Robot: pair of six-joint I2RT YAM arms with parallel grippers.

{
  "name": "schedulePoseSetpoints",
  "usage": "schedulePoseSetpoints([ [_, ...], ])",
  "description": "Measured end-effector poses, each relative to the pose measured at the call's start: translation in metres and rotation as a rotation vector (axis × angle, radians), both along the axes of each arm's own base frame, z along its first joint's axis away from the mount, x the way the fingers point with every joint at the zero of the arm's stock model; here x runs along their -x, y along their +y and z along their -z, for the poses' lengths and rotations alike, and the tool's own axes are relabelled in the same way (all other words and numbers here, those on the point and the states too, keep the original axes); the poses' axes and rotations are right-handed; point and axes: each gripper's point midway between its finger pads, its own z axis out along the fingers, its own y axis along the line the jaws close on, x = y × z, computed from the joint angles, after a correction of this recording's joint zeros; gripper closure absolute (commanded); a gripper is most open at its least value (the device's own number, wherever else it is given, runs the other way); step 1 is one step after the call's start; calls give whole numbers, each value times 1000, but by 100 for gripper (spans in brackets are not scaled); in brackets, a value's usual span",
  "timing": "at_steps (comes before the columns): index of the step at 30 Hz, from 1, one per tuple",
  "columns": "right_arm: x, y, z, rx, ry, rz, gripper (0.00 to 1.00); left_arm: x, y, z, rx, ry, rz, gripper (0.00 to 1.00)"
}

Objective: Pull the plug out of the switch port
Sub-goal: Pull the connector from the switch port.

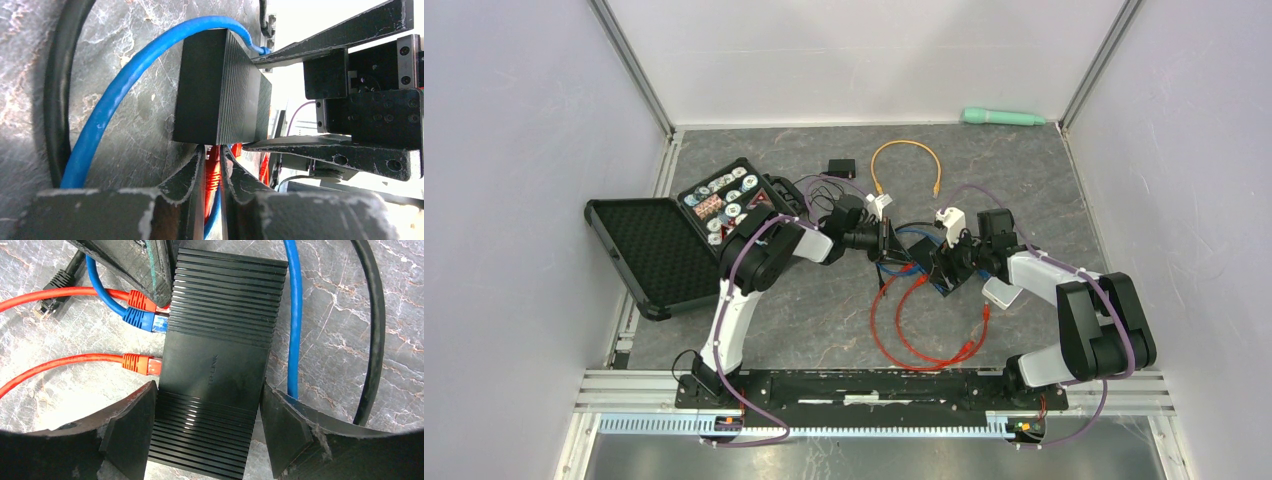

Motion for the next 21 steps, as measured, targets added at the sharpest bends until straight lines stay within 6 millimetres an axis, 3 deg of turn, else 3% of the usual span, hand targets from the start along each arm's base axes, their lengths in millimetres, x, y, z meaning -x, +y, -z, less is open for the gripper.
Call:
schedulePoseSetpoints([
  [6,-2,-1,0,-8,-5,30,84,0,0,-2,25,12,-17,98],
  [21,-4,-1,0,-35,-23,75,85,-1,1,0,31,62,-54,98],
])
